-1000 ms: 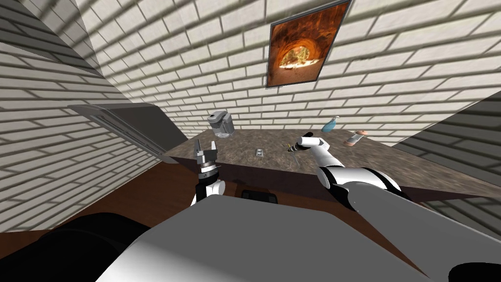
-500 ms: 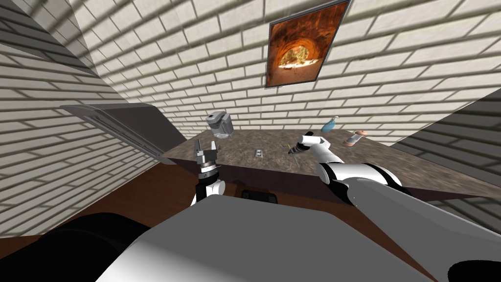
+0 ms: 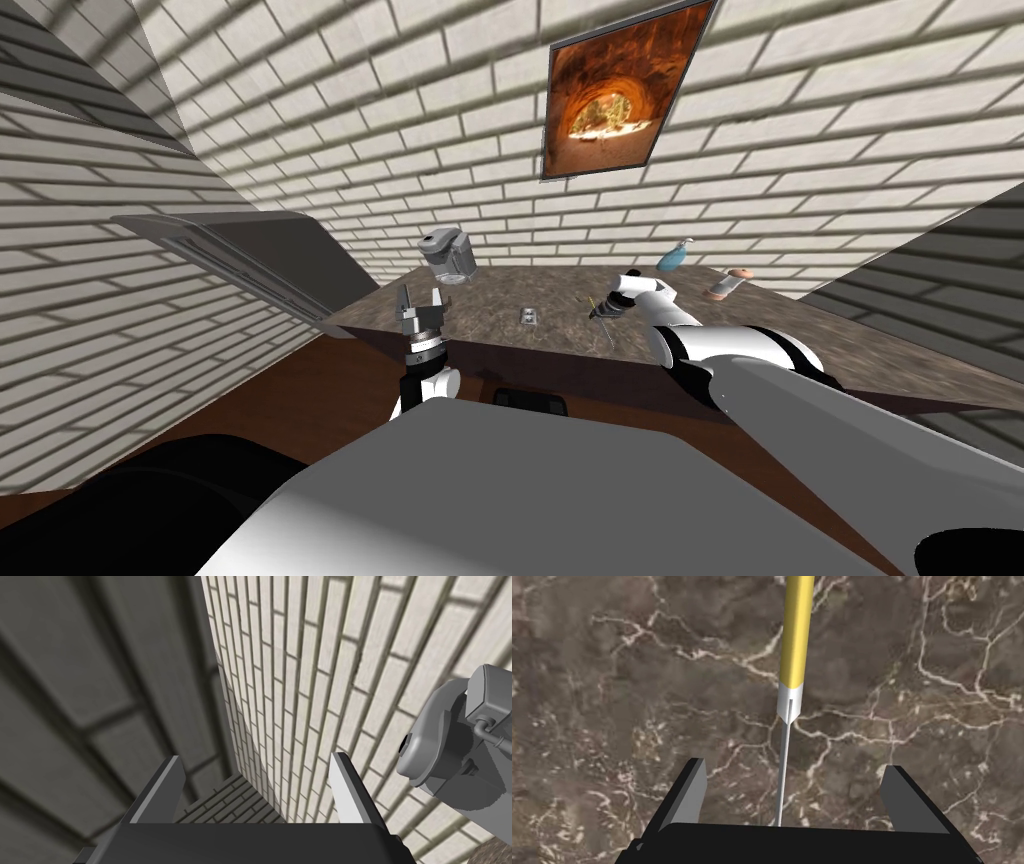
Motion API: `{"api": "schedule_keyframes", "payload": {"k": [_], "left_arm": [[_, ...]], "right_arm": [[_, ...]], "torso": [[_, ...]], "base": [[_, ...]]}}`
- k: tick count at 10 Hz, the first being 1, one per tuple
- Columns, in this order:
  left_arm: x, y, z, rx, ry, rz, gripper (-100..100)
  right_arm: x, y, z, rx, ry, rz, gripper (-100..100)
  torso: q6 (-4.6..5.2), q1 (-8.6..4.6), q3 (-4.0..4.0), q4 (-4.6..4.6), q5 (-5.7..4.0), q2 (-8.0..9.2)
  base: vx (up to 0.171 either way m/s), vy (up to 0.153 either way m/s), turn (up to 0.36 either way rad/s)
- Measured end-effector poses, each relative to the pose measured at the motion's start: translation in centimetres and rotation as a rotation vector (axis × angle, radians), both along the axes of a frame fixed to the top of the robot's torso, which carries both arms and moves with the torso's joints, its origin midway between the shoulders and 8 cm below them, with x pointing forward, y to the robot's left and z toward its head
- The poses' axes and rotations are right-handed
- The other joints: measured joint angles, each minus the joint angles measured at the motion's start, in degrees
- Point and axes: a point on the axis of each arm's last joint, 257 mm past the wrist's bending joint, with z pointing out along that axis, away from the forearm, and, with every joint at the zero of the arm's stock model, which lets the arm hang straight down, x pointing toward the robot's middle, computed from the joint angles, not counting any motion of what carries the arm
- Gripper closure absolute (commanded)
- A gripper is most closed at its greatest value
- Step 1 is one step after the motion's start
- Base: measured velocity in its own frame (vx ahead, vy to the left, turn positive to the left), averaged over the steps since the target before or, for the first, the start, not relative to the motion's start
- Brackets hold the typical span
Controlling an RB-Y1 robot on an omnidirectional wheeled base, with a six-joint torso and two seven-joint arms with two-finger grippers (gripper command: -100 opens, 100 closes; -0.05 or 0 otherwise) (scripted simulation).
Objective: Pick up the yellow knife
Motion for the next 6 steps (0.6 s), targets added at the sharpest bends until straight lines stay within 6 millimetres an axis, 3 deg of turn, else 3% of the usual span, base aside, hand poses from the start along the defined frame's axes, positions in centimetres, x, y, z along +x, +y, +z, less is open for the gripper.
{"api": "schedule_keyframes", "payload": {"k": [1, 2, 3, 6], "left_arm": [[0.0, 0.0, 0.0, 0.000, 0.000, 0.000, 0], [0.0, 0.0, 0.0, 0.000, 0.000, 0.000, 0], [0.0, 0.0, 0.0, 0.000, 0.000, 0.000, 0], [0.0, 0.0, 0.0, 0.000, 0.000, 0.000, 0]], "right_arm": [[-0.5, 0.2, -0.1, 0.014, 0.023, -0.016, -100], [-0.6, 0.3, -0.1, 0.016, 0.027, -0.019, 0], [-0.6, 0.3, -0.1, 0.016, 0.026, -0.019, -100], [-1.0, 0.0, -2.0, 0.013, 0.020, -0.010, -100]], "torso": [[0.00, 0.00, -0.03, -0.01, 0.00, -0.06], [0.00, 0.00, 0.01, 0.00, -0.01, 0.04], [0.00, 0.01, 0.07, 0.02, 0.00, 0.13], [0.00, 0.08, 0.02, 0.00, 0.01, 0.04]], "base": [[0.033, -0.003, 0.003], [0.006, 0.000, 0.000], [0.028, 0.013, -0.033], [0.037, 0.019, -0.020]]}}
